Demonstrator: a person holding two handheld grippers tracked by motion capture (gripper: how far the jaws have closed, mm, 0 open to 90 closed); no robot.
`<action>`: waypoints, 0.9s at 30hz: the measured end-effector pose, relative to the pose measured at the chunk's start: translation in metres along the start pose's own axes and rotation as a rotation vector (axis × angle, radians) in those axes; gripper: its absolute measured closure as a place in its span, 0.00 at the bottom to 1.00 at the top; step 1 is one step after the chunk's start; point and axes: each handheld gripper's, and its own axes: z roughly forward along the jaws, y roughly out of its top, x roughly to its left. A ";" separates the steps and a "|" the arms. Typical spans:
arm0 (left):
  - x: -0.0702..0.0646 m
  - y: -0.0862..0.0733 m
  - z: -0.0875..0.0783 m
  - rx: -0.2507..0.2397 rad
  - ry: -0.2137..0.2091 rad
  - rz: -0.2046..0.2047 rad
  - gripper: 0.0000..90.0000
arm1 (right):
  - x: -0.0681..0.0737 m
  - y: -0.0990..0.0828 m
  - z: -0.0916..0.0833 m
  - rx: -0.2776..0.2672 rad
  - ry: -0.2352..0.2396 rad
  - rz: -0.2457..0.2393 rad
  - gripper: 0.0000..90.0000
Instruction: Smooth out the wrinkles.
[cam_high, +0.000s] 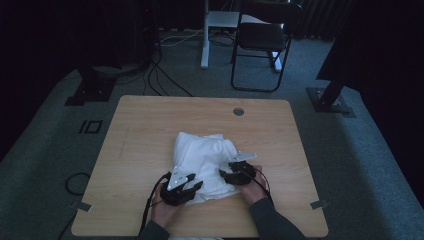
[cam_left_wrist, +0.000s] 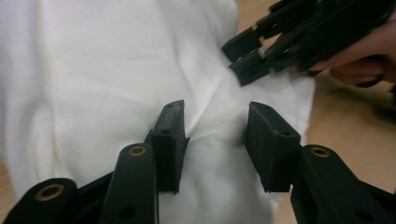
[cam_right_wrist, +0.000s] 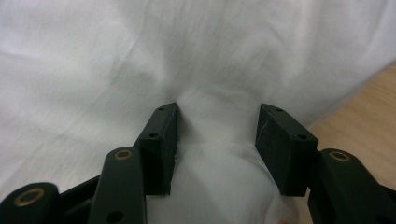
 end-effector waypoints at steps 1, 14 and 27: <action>0.003 0.002 0.003 0.005 0.016 0.009 0.67 | -0.002 0.003 0.002 0.000 -0.003 0.007 0.53; 0.055 0.043 0.049 0.043 0.114 -0.037 0.64 | -0.038 0.049 0.044 -0.001 -0.059 0.107 0.53; 0.059 0.068 -0.008 -0.132 0.101 -0.090 0.42 | -0.044 0.048 -0.029 -0.256 -0.025 0.114 0.39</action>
